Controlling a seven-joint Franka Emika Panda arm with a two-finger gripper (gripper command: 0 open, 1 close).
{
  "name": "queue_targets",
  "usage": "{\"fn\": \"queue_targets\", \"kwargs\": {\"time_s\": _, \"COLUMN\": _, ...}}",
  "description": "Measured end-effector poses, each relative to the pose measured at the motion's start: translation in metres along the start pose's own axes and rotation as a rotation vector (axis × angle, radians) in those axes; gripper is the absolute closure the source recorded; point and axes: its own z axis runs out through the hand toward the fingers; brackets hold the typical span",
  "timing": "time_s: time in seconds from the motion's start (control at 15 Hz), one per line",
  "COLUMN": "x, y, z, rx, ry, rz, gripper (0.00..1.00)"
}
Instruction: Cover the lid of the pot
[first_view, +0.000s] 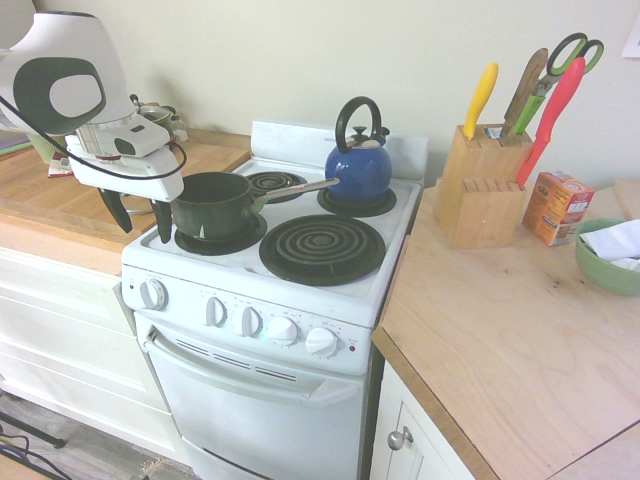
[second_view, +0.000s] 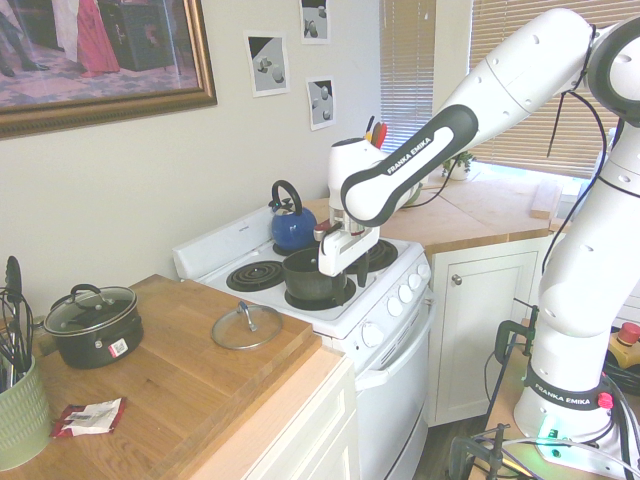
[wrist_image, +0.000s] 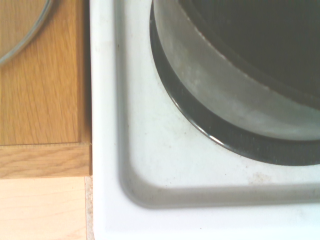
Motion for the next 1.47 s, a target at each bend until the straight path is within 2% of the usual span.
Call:
{"fn": "queue_targets", "kwargs": {"time_s": 0.33, "x": -0.015, "y": -0.013, "z": -0.001, "rx": -0.011, "ry": -0.001, "rz": -0.024, "gripper": 0.0}}
{"fn": "queue_targets", "kwargs": {"time_s": 0.73, "x": -0.058, "y": -0.087, "z": -0.04, "rx": 0.043, "ry": 0.052, "rz": 0.008, "gripper": 0.0}}
{"fn": "queue_targets", "kwargs": {"time_s": 1.0, "x": -0.058, "y": -0.15, "z": -0.058, "rx": 0.071, "ry": 0.072, "rz": 0.07, "gripper": 0.0}}
{"fn": "queue_targets", "kwargs": {"time_s": 1.27, "x": -0.053, "y": -0.206, "z": -0.044, "rx": 0.099, "ry": 0.078, "rz": 0.205, "gripper": 0.0}}
{"fn": "queue_targets", "kwargs": {"time_s": 1.47, "x": -0.041, "y": -0.226, "z": -0.03, "rx": 0.095, "ry": 0.096, "rz": 0.291, "gripper": 0.0}}
